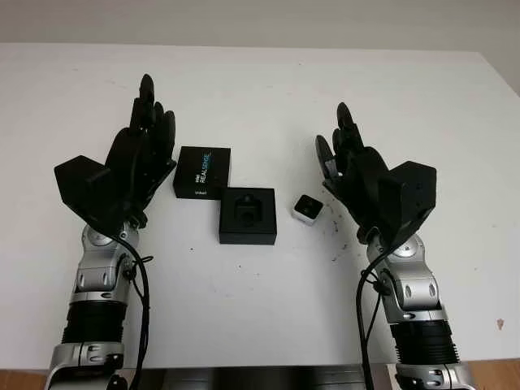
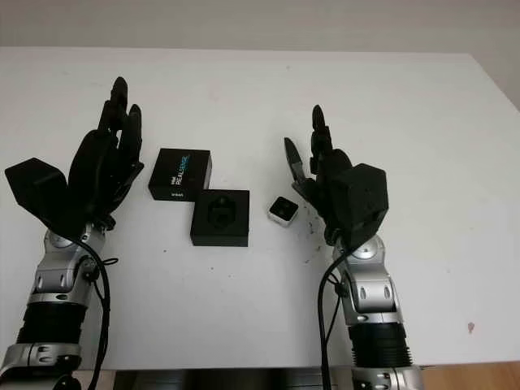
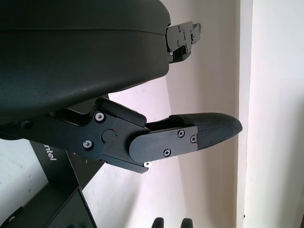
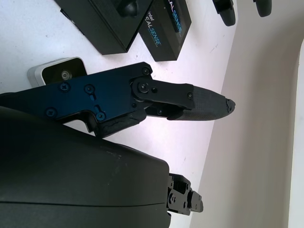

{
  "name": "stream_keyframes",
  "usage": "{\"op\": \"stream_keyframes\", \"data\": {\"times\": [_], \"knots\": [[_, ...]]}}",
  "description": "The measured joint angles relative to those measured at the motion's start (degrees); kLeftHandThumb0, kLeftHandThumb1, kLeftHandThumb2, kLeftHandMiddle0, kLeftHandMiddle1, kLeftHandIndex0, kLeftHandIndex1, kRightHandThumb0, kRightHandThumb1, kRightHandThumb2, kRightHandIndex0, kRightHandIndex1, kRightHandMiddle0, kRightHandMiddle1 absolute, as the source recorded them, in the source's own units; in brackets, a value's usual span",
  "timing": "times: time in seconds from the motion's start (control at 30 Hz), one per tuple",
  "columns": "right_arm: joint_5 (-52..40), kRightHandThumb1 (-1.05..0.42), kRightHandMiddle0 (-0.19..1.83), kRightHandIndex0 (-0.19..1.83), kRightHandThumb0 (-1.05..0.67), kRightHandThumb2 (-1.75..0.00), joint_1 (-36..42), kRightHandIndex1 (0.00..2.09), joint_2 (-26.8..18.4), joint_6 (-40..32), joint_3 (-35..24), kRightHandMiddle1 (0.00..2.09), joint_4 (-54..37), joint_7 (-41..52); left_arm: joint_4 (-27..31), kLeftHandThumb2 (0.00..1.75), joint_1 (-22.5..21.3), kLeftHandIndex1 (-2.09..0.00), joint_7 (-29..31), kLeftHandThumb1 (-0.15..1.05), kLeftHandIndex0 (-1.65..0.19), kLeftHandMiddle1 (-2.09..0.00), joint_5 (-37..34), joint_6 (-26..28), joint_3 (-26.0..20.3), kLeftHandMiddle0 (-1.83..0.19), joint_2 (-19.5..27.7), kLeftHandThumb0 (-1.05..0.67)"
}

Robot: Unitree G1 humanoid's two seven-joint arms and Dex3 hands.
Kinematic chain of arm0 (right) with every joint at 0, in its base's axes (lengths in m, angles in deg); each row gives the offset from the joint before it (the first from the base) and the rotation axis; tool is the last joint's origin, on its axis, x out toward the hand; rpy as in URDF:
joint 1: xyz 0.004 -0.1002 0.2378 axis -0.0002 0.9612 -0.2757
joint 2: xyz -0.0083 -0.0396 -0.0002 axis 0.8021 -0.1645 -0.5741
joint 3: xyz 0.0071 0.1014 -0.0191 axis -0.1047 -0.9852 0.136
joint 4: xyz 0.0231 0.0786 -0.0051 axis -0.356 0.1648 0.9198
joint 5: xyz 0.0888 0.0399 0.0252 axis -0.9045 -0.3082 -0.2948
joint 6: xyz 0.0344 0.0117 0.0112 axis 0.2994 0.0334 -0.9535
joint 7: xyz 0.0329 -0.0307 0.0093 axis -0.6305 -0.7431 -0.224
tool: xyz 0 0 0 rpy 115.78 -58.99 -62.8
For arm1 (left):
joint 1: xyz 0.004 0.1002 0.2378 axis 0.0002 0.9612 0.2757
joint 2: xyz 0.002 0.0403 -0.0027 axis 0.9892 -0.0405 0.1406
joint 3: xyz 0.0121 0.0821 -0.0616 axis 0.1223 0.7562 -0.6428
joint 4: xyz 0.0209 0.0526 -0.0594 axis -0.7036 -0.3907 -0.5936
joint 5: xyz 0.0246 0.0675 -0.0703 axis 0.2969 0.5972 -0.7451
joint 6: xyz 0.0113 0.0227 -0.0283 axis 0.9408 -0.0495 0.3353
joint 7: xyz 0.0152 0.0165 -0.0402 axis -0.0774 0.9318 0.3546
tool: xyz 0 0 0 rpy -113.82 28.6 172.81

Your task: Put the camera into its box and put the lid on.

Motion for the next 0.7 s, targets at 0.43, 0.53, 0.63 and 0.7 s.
{"op": "stream_keyframes", "data": {"times": [0.43,0.53,0.63,0.7], "knots": [[-0.4,-1.05,-0.18,-0.19,-0.68,-0.50,0.0,0.04,-0.6,-0.6,-0.3,0.05,0.0,1.0,0.0,0.58,0.0,0.00,-0.5,1.05,0.19,0.00,0.0,0.0,0.0,0.19,-0.4,-0.74],[-0.2,-1.05,-0.05,-0.06,-0.67,-0.35,-0.9,0.10,-2.9,0.7,-1.0,0.11,0.0,2.5,0.0,0.59,0.1,0.00,-0.5,1.05,0.19,0.00,0.0,0.0,0.0,0.19,-0.4,-0.74],[0.8,-1.03,0.08,0.08,-0.61,-0.12,-4.6,0.15,-9.2,3.5,-1.5,0.18,0.1,6.7,0.0,0.59,0.2,0.00,-0.5,1.05,0.19,0.00,0.0,0.0,0.0,0.19,-0.4,-0.74],[1.9,-0.95,0.15,0.17,-0.57,-0.05,-7.6,0.18,-13.8,6.2,-1.6,0.22,0.5,10.2,0.0,0.59,0.2,0.00,-0.5,1.05,0.19,0.00,0.0,0.0,0.0,0.19,-0.4,-0.74]]}}
